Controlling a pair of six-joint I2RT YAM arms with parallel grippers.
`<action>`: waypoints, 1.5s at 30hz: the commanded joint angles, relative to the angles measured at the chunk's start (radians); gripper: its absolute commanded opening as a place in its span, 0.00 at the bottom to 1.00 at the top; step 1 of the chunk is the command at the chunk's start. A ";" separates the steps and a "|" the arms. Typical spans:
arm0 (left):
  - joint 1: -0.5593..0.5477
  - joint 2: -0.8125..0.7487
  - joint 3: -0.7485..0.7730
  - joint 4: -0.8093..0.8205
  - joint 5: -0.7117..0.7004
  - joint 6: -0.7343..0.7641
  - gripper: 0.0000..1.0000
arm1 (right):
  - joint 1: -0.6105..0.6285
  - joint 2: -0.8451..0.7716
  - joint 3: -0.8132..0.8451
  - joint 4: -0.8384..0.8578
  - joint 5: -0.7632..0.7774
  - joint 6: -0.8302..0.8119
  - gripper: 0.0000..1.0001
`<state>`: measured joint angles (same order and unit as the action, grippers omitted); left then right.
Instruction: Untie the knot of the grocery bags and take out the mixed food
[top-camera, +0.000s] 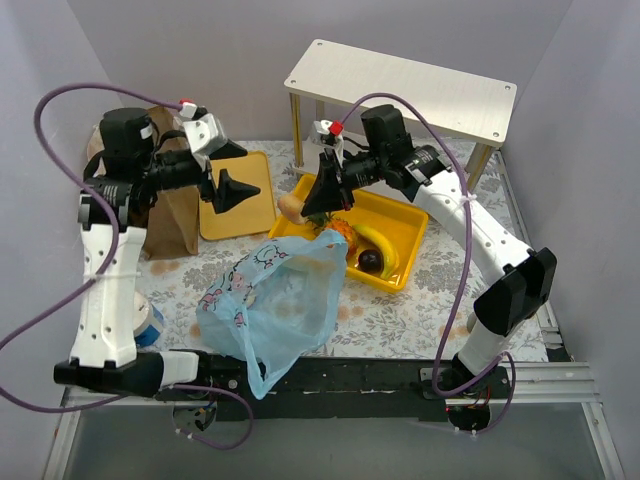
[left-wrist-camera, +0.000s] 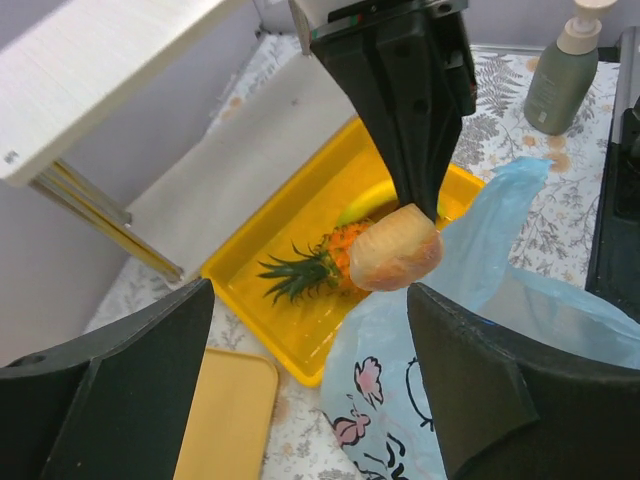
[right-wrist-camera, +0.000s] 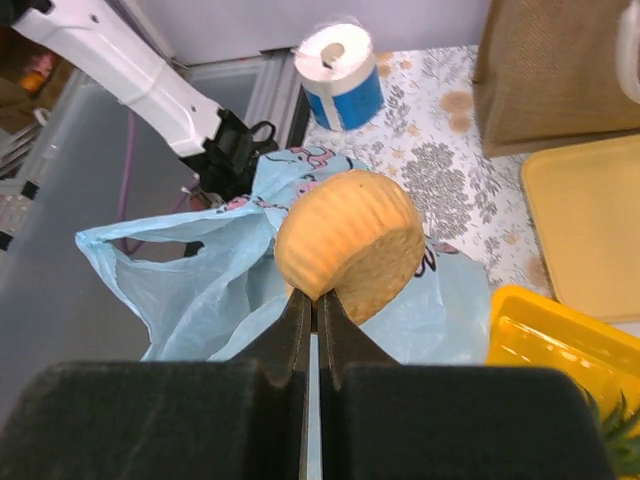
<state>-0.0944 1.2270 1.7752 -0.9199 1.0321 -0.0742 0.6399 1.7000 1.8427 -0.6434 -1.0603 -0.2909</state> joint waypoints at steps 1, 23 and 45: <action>-0.027 0.058 0.084 -0.131 0.014 0.065 0.79 | -0.011 -0.057 -0.103 0.434 -0.184 0.335 0.01; -0.188 0.253 0.049 -0.088 -0.202 -0.003 0.05 | -0.115 0.060 -0.120 0.748 -0.258 0.627 0.93; -0.047 0.845 0.234 -0.240 -0.770 -0.170 0.00 | -0.232 -0.292 -0.359 0.453 0.062 0.180 0.99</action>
<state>-0.2005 1.9621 1.8671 -1.0439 0.3176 -0.2852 0.4118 1.4258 1.5326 -0.1848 -1.0534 -0.1120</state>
